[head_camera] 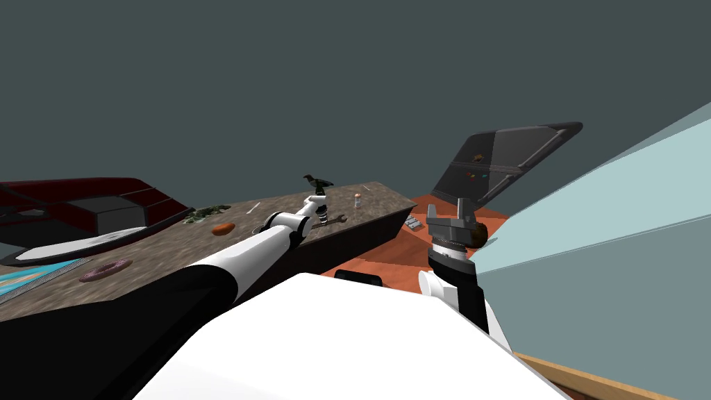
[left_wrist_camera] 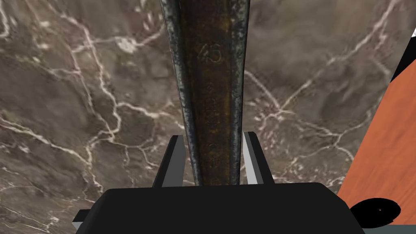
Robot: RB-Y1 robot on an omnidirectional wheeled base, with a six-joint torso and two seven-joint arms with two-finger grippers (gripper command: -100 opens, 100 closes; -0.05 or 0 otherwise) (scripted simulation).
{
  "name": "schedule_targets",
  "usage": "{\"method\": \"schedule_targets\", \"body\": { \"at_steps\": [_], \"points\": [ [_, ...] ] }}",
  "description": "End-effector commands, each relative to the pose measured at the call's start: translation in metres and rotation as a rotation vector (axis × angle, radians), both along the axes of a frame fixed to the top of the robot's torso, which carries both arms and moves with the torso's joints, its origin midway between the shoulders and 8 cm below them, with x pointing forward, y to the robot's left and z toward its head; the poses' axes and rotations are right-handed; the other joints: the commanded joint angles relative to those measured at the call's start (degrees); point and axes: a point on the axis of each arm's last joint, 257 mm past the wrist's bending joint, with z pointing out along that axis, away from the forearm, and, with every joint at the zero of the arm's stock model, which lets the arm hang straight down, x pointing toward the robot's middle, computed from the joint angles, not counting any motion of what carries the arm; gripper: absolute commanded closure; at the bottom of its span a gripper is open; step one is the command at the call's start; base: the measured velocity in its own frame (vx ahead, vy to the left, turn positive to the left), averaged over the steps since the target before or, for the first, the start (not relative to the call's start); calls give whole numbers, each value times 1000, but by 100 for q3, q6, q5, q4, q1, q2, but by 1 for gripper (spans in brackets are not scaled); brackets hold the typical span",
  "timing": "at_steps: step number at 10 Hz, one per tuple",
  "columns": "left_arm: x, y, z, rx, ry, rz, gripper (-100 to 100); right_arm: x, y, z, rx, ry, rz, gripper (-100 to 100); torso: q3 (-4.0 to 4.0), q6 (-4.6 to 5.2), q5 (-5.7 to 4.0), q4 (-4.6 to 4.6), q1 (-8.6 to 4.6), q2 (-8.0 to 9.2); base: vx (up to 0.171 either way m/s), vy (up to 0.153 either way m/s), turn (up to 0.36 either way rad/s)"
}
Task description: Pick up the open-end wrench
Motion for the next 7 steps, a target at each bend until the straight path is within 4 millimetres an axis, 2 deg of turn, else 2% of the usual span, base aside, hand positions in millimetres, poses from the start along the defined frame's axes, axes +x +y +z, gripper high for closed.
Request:
{"method": "schedule_targets", "body": {
  "at_steps": [1, 2, 3, 4, 5, 6, 7],
  "points": [
    [0, 0, 0, 0, 0, 0, 100, 0, 0, 0, 0, 0, 0, 0, 0, 0, 0, 0, 0, 0, 0, 0, 0],
    [0, 0, 0, 0, 0, 0, 100, 0, 0, 0, 0, 0, 0, 0, 0, 0, 0, 0, 0, 0, 0, 0, 0],
    [0, 0, 0, 0, 0, 0, 0, 0, 0, 0, 0, 0, 0, 0, 0, 0, 0, 0, 0, 0, 0, 0, 0],
    [5, 0, 12, 0, -3, 1, 100, 0, 0, 0, 0, 0, 0, 0, 0, 0, -1, 0, 0, 0, -21, 6, -6],
    [5, 0, 12, 0, -3, 1, 100, 0, 0, 0, 0, 0, 0, 0, 5, 1, -3, 5, 1, 6, -26, 7, -7],
    [8, -1, 22, 0, -3, 2, 100, 0, 0, 0, 0, 0, 0, 0, 7, 0, -2, 4, 0, 10, -33, 2, -5],
    [6, 0, 17, 0, -4, 1, 100, 0, 0, 0, 0, 0, 0, 0, 10, 0, -3, 6, -1, 14, -15, 1, -3]
  ]
}}
